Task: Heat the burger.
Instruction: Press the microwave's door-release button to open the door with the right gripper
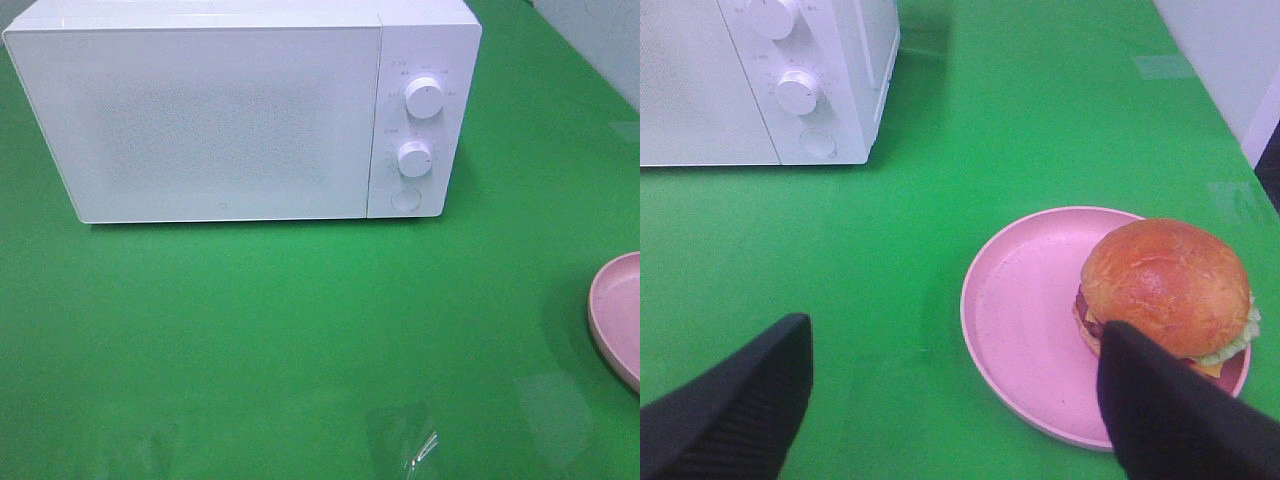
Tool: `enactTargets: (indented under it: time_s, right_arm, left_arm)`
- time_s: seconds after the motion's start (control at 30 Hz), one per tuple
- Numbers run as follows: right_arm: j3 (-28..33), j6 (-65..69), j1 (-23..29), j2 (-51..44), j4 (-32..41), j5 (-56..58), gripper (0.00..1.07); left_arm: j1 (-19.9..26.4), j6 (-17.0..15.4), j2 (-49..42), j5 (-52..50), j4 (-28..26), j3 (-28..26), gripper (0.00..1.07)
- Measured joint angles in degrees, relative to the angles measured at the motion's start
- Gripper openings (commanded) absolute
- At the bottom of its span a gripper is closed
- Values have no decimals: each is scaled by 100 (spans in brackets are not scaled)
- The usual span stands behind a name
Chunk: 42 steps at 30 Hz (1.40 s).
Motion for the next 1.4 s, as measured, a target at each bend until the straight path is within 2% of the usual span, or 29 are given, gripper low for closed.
enactTargets:
  time_s: [1.4]
  right_arm:
    - [0,0,0,0,0,0,75]
  left_arm:
    - [0,0,0,0,0,0,98]
